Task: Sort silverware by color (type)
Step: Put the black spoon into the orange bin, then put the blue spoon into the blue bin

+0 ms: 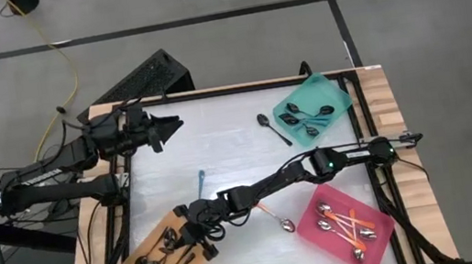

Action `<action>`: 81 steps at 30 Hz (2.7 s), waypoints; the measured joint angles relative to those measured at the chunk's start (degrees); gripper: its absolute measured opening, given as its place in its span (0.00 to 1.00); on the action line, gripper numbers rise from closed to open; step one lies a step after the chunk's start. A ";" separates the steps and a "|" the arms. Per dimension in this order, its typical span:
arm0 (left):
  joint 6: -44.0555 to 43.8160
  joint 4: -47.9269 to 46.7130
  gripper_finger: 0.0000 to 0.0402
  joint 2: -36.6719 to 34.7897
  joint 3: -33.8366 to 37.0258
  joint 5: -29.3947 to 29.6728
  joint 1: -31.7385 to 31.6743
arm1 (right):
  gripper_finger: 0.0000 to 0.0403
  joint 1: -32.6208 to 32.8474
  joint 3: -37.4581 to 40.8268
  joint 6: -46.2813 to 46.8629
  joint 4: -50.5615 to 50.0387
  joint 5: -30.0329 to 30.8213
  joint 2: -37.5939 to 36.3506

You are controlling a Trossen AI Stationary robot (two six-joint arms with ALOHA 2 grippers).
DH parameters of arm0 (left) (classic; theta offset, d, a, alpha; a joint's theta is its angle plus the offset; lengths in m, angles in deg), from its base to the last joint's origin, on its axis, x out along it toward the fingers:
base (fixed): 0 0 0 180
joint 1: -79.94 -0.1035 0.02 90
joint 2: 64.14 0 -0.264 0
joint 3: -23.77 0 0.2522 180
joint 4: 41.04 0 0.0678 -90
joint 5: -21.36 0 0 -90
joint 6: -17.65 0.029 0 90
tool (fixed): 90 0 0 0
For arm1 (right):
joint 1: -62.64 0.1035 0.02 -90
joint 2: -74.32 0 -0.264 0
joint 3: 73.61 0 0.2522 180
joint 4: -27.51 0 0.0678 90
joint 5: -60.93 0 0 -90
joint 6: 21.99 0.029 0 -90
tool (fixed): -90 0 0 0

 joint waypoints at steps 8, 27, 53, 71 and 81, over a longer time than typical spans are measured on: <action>-0.01 -1.38 0.45 0.00 0.02 0.00 0.00 | 0.03 -0.48 0.00 2.75 0.78 -0.06 0.58; 0.01 -2.76 0.45 0.00 0.02 0.79 0.00 | 0.24 -0.51 0.01 2.20 -0.58 -0.04 0.27; 8.46 -4.59 0.45 0.00 0.03 0.36 0.02 | 0.25 -6.12 0.09 15.23 -70.28 24.29 -21.98; 0.87 -6.94 0.45 3.16 11.21 -0.82 4.32 | 0.25 11.22 0.00 33.35 -92.88 32.64 -25.23; -3.33 -7.14 0.45 15.53 11.30 1.89 14.08 | 0.25 19.98 0.00 46.84 -92.91 37.99 -28.69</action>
